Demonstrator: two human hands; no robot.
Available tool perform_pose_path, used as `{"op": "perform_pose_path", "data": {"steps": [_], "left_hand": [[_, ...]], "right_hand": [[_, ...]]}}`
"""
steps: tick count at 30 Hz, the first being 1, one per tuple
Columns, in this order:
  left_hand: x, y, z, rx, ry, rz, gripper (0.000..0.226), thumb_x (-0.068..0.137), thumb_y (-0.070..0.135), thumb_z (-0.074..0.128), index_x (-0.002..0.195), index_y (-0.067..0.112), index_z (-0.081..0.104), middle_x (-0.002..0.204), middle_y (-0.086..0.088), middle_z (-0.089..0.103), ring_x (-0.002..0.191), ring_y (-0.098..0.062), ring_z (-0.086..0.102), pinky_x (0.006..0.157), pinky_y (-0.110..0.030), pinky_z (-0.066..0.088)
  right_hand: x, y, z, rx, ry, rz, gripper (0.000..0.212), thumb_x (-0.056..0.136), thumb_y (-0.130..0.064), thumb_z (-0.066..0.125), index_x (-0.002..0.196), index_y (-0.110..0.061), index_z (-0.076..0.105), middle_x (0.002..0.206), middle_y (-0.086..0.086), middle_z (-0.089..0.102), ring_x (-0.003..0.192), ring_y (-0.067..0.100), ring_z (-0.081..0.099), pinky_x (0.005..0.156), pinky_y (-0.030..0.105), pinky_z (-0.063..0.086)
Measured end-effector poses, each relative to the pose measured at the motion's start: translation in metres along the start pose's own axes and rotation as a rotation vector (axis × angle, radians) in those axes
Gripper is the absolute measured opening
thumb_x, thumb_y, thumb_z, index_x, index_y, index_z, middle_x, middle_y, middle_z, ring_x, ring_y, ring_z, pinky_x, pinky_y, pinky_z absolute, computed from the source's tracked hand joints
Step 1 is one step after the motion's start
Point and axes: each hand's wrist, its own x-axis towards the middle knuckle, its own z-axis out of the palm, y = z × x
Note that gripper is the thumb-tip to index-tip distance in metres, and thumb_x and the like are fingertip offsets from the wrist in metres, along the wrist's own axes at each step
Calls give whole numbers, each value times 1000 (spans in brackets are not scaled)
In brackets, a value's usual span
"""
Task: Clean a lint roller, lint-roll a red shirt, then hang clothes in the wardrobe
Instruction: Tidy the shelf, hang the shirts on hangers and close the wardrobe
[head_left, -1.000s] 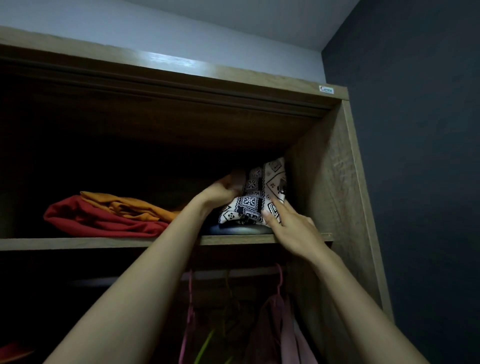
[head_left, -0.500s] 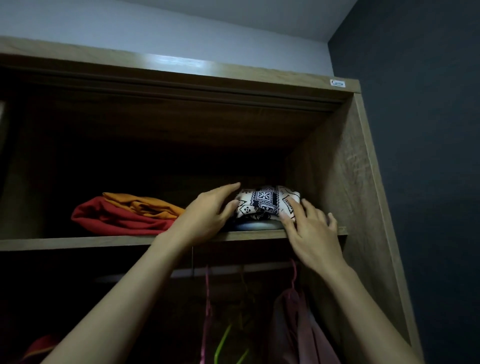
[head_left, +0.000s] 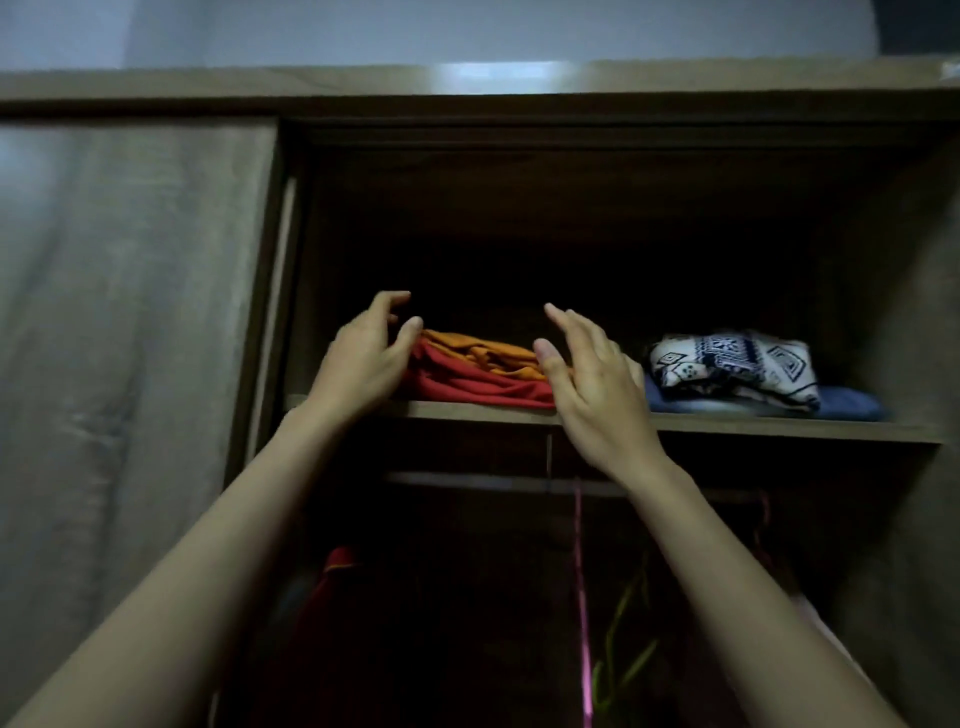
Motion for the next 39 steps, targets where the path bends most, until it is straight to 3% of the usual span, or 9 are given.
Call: {"op": "perform_pose_path", "data": {"steps": [5, 11, 14, 18, 22, 24, 29, 35, 39], "left_hand": [[14, 3, 3, -37, -274, -128, 48, 101, 42, 39, 141, 18, 45, 137, -13, 53, 126, -27, 50, 97, -32, 39], [26, 10, 12, -63, -306, -53, 43, 100, 41, 41, 139, 22, 47, 133, -9, 56, 111, -16, 54, 82, -23, 39], [32, 14, 16, -47, -349, -63, 42, 100, 41, 42, 135, 19, 51, 128, -8, 58, 102, -14, 54, 81, -24, 39], [44, 18, 21, 56, -413, -202, 52, 98, 50, 42, 131, 12, 55, 126, -12, 58, 111, -25, 56, 86, -31, 44], [54, 30, 32, 136, -408, -295, 60, 91, 60, 47, 119, 8, 60, 115, -13, 59, 107, -31, 59, 84, -36, 47], [58, 38, 37, 158, -402, -261, 50, 91, 52, 55, 113, 8, 61, 105, -9, 60, 100, -26, 62, 77, -32, 49], [58, 42, 46, 35, -421, -146, 19, 94, 19, 59, 111, 22, 68, 106, -2, 64, 93, -15, 63, 74, -25, 52], [46, 26, 53, -378, -155, -36, 26, 88, 0, 57, 80, 25, 60, 89, 1, 62, 71, -8, 60, 63, -19, 51], [38, 27, 50, -595, 68, 109, 30, 85, -8, 54, 72, 19, 54, 75, 5, 55, 68, 2, 52, 66, -15, 42]], "right_hand": [[6, -2, 28, -123, -38, 74, 55, 98, -53, 21, 146, -28, 29, 148, 0, 40, 136, 18, 36, 114, 47, 16], [1, -3, 33, -220, 22, 99, 55, 99, -50, 20, 144, -22, 35, 142, 1, 48, 131, 17, 43, 113, 44, 19], [-3, 1, 33, -270, 52, 105, 55, 100, -50, 19, 141, -20, 41, 136, 0, 54, 127, 16, 47, 111, 41, 22], [-6, 4, 34, -352, 74, 111, 57, 98, -50, 17, 135, -20, 49, 128, -1, 61, 119, 16, 54, 103, 39, 29], [-4, 1, 33, -421, 23, 151, 51, 100, -48, 20, 133, -22, 50, 123, 0, 63, 116, 19, 54, 97, 38, 30], [-4, 1, 31, -444, 3, 144, 51, 100, -47, 19, 132, -24, 50, 122, -1, 63, 115, 20, 54, 96, 37, 29], [-5, 3, 30, -436, 10, 118, 54, 100, -50, 18, 132, -22, 51, 123, 0, 63, 116, 20, 54, 96, 38, 30], [-5, 2, 28, -401, 17, 131, 58, 99, -53, 17, 142, -21, 38, 139, 4, 50, 128, 22, 44, 101, 39, 29], [-4, -3, 27, -333, 31, 170, 61, 95, -55, 17, 149, -26, 22, 153, 11, 31, 138, 26, 32, 107, 43, 25]]}}
